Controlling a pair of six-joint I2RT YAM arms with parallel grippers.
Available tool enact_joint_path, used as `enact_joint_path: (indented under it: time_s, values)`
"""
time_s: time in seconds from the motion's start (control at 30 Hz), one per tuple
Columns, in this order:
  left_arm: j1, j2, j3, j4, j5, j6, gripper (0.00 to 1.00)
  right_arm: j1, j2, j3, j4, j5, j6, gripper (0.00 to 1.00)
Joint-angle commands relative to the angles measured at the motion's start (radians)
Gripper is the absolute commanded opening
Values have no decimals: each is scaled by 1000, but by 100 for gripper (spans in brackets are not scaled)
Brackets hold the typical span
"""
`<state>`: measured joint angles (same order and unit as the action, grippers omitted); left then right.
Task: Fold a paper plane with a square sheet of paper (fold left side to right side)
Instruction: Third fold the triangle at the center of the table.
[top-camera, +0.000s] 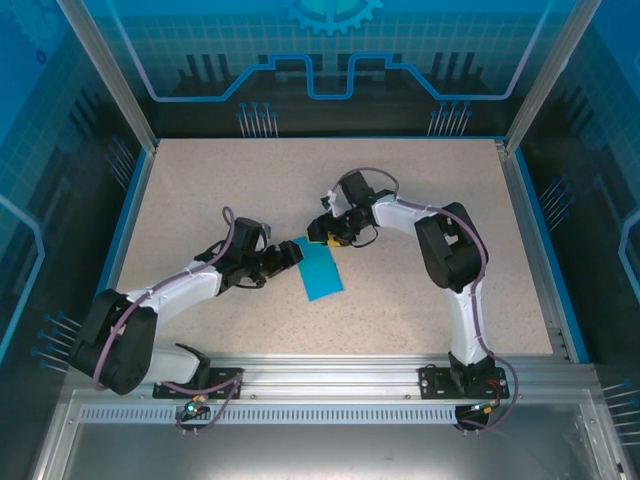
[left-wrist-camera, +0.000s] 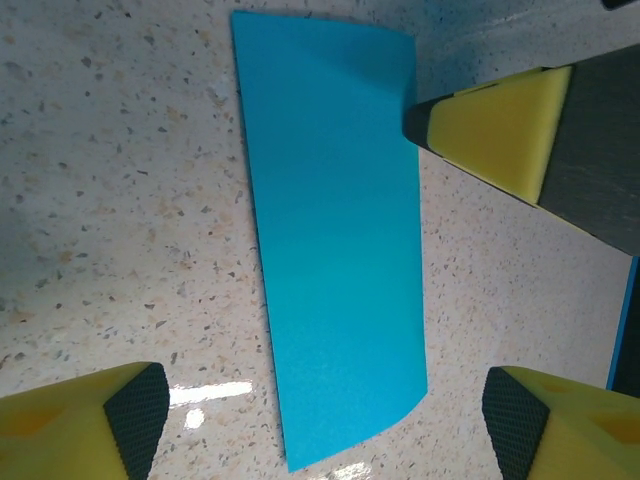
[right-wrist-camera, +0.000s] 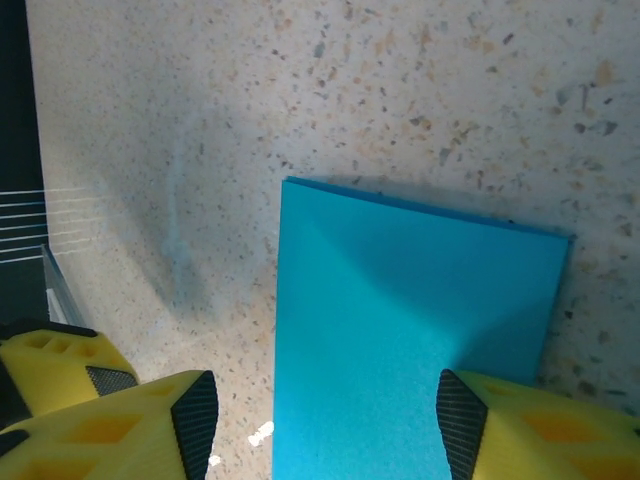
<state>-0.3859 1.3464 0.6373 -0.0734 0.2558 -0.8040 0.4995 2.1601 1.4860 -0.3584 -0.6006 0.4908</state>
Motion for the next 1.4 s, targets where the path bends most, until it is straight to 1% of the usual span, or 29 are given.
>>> enact_joint_path:
  time_s: [0.0, 0.13, 0.3, 0.53, 0.73, 0.9, 0.97, 1.2, 1.37]
  values:
    - [11, 18, 2, 10, 31, -3, 86, 14, 28, 31, -47, 31, -7, 63]
    - [11, 38, 11, 13, 50, 3, 86, 11, 41, 34, -92, 75, -19, 63]
    - [11, 89, 28, 40, 106, 5, 83, -5, 18, -11, -84, 104, -5, 62]
    - [7, 194, 56, 116, 169, -27, 76, -24, -20, -71, -44, 85, 7, 62]
    - [-17, 276, 95, 154, 177, -51, 74, -24, -16, -73, -30, 62, 11, 62]
    - [-45, 338, 132, 169, 180, -64, 65, -24, -14, -75, -24, 52, 12, 62]
    - [-53, 352, 137, 175, 172, -71, 60, -24, -14, -76, -20, 49, 14, 62]
    - [-56, 343, 121, 163, 140, -81, 46, -24, -14, -75, -15, 45, 14, 62]
    - [-55, 318, 119, 130, 112, -71, 31, -24, -28, -80, 4, 44, 6, 62]
